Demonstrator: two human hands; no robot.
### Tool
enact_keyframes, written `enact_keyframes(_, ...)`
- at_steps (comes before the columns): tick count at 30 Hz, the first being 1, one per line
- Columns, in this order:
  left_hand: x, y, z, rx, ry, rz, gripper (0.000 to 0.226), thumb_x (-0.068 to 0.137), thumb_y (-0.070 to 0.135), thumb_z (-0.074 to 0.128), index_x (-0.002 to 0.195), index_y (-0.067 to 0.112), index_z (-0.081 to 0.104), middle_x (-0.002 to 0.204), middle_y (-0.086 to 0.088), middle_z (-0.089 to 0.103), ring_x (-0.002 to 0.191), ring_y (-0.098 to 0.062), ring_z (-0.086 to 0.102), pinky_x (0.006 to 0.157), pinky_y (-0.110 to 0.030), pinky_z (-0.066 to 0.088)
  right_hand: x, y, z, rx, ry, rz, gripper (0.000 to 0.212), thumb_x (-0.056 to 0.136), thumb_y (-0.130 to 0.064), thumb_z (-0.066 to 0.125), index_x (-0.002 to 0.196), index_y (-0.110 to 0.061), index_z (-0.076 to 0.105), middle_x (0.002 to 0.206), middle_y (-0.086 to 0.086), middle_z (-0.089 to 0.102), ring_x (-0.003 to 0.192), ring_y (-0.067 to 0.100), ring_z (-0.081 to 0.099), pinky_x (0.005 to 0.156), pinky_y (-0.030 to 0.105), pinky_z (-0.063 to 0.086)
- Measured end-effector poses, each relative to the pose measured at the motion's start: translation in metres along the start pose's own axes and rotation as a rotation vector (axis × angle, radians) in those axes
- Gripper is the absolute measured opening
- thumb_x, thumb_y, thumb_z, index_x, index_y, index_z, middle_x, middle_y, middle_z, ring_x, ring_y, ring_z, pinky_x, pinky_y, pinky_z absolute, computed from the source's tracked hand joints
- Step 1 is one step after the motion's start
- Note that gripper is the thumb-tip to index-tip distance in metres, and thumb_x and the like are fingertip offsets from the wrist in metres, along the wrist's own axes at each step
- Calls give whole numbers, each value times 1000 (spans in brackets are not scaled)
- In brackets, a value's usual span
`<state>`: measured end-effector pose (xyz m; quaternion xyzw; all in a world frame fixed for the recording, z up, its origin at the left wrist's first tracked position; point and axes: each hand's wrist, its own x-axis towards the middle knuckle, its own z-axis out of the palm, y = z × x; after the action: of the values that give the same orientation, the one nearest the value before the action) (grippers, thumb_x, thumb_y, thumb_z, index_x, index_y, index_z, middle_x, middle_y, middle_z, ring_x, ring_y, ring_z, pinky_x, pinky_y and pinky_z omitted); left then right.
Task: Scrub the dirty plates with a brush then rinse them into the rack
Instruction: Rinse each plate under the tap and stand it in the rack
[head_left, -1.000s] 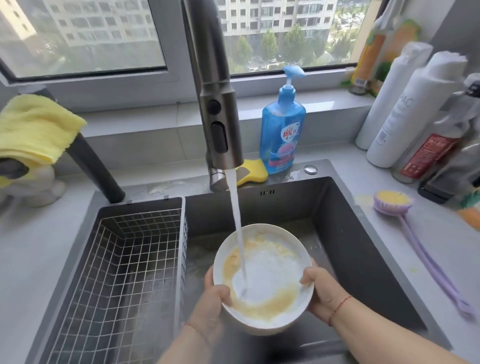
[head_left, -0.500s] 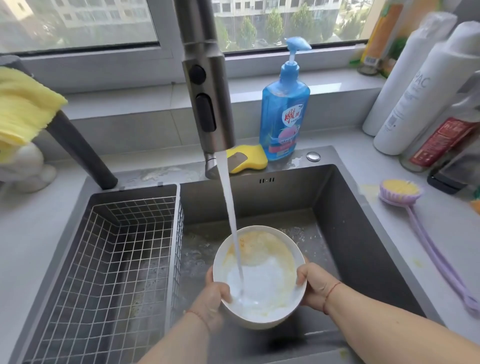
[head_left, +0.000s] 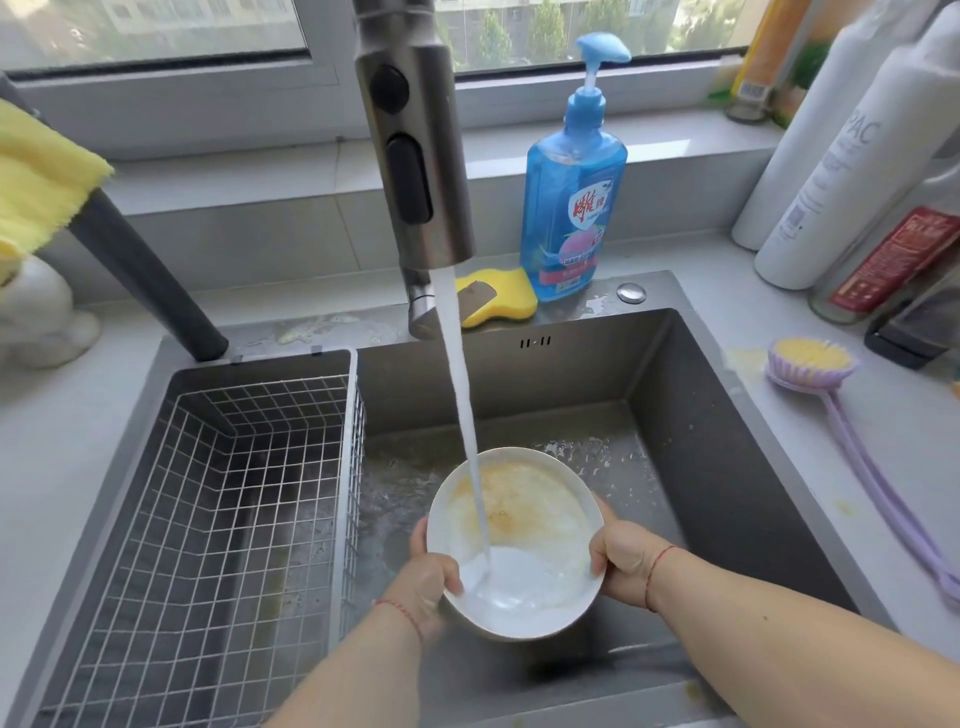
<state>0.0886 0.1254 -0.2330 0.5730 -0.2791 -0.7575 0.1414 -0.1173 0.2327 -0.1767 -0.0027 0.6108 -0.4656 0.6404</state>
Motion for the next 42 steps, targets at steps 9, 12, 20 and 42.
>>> enact_keyframes(9,-22,18,16,144,106,-51,81,75,-20,29,135,33,39,130,-10,50,122,-41,45,101,-64,43,3,-2,11,-139,98,-19,86,72,19,22,133,-39,38,120,9,51,110,38,48,85,49,51)
enact_keyframes(12,-34,23,18,311,282,27,47,89,-4,43,125,25,39,118,-10,54,106,-33,54,98,-50,50,3,-6,14,-449,329,-86,56,81,5,46,130,-22,42,110,7,53,99,30,53,81,41,52)
enact_keyframes(20,-38,32,9,993,439,36,41,92,19,52,128,0,57,117,-15,68,104,-32,66,81,-36,55,-3,-9,15,-1052,654,-280,18,87,-11,54,103,-13,46,103,9,60,82,28,53,67,30,40)
enact_keyframes(42,-56,53,9,981,251,77,36,99,5,42,132,-8,48,121,-22,64,88,-29,68,76,-38,62,-43,-26,20,-673,325,-159,25,84,10,39,89,-12,50,90,12,60,72,35,67,55,45,59)
